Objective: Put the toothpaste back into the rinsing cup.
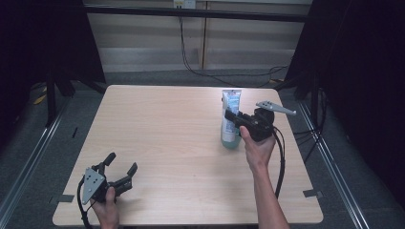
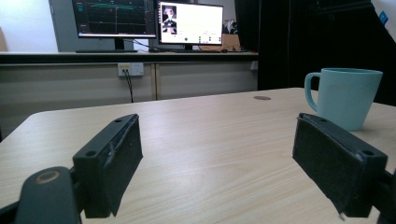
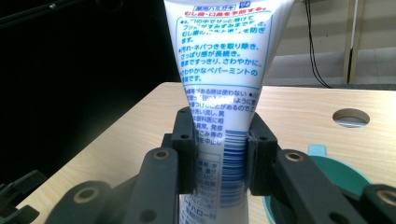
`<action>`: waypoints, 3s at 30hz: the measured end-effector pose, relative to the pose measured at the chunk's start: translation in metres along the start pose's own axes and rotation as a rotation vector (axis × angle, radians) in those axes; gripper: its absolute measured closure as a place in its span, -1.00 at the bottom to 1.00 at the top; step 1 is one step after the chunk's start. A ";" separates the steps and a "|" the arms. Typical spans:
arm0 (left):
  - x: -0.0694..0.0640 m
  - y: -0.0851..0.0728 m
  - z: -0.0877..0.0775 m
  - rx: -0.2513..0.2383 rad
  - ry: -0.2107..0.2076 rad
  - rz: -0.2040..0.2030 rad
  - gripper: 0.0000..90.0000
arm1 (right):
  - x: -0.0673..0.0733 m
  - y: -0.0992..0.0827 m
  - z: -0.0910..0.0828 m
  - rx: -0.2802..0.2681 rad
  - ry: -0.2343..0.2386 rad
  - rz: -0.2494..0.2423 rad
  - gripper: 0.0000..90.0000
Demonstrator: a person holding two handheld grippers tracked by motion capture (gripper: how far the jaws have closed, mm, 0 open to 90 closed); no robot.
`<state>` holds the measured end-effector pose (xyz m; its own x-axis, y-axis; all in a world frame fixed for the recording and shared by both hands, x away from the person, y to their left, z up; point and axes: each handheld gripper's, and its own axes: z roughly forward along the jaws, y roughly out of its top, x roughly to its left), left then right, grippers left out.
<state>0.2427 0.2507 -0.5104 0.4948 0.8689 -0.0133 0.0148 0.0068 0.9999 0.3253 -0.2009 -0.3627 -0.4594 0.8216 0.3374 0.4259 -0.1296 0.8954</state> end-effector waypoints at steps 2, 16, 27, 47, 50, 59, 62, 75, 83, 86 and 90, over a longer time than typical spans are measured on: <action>0.000 0.000 0.000 0.000 0.000 0.000 -0.65 | -0.003 0.002 0.000 -0.005 -0.006 0.006 0.57; 0.000 0.000 0.000 0.000 0.001 0.003 -0.65 | -0.014 0.016 0.005 -0.001 -0.038 0.004 0.56; 0.000 0.000 0.000 0.002 0.001 0.003 -0.65 | -0.019 0.021 0.014 0.012 -0.060 -0.008 0.56; 0.000 0.000 0.000 0.003 -0.001 0.001 -0.65 | -0.043 0.023 0.027 0.042 -0.114 -0.003 0.55; 0.000 0.000 0.000 0.003 -0.001 0.001 -0.65 | -0.047 0.024 0.029 0.046 -0.118 -0.003 0.55; 0.000 0.000 0.000 0.003 0.000 0.003 -0.65 | -0.056 0.021 0.036 0.080 -0.139 -0.009 0.55; 0.000 0.000 0.000 0.003 -0.002 0.001 -0.65 | -0.059 0.019 0.039 0.082 -0.143 0.005 0.55; 0.001 0.000 0.000 0.005 -0.011 0.004 -0.65 | -0.065 0.008 0.047 0.116 -0.159 0.001 0.54; 0.001 0.000 -0.001 0.006 -0.014 0.007 -0.65 | -0.069 -0.002 0.051 0.138 -0.169 0.004 0.53; 0.001 0.000 0.000 0.004 -0.014 0.004 -0.65 | -0.070 -0.003 0.051 0.144 -0.169 0.009 0.53; 0.001 0.000 -0.001 0.006 -0.014 0.007 -0.65 | -0.070 -0.003 0.050 0.138 -0.172 0.002 0.53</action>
<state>0.2427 0.2518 -0.5102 0.5074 0.8617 -0.0066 0.0162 -0.0019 0.9999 0.3952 -0.2298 -0.4037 -0.3237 0.9056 0.2742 0.5352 -0.0637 0.8423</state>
